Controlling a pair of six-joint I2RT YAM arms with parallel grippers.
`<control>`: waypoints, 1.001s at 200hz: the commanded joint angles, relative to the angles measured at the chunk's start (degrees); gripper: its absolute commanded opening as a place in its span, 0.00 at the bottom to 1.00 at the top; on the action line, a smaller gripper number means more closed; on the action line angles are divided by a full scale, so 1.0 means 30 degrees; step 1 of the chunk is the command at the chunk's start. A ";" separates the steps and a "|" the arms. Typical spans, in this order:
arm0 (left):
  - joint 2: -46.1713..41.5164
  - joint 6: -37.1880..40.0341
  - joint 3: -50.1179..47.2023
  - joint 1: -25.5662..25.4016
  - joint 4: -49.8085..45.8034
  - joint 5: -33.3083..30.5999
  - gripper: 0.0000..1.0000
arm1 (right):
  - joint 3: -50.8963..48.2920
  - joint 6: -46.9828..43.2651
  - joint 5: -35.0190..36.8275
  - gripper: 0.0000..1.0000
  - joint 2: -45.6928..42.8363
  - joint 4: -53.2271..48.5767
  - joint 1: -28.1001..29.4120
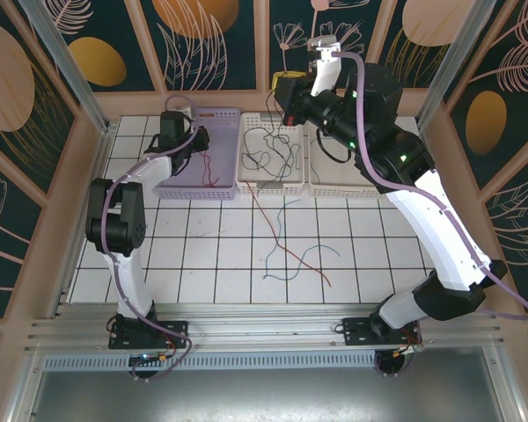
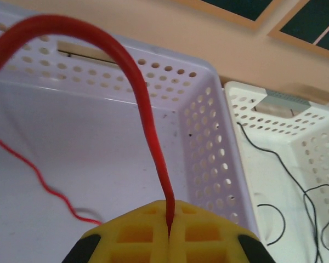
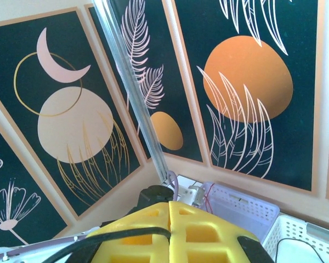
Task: Untangle the cables
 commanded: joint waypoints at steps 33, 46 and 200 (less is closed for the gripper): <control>0.1299 -0.1092 0.0379 0.0094 0.0353 0.2337 0.00 | -0.1096 -0.0360 -0.0389 0.00 -0.0579 0.0879 -0.0157; 0.0996 -0.1036 0.0173 0.0034 0.0532 0.2032 0.00 | -0.1467 -0.0410 -0.0389 0.00 -0.0674 0.1041 -0.0178; -0.1171 0.0559 0.0908 -0.1524 -0.0842 -0.1539 0.00 | -0.4110 -0.0055 -0.0895 0.00 -0.1816 0.2439 -0.0574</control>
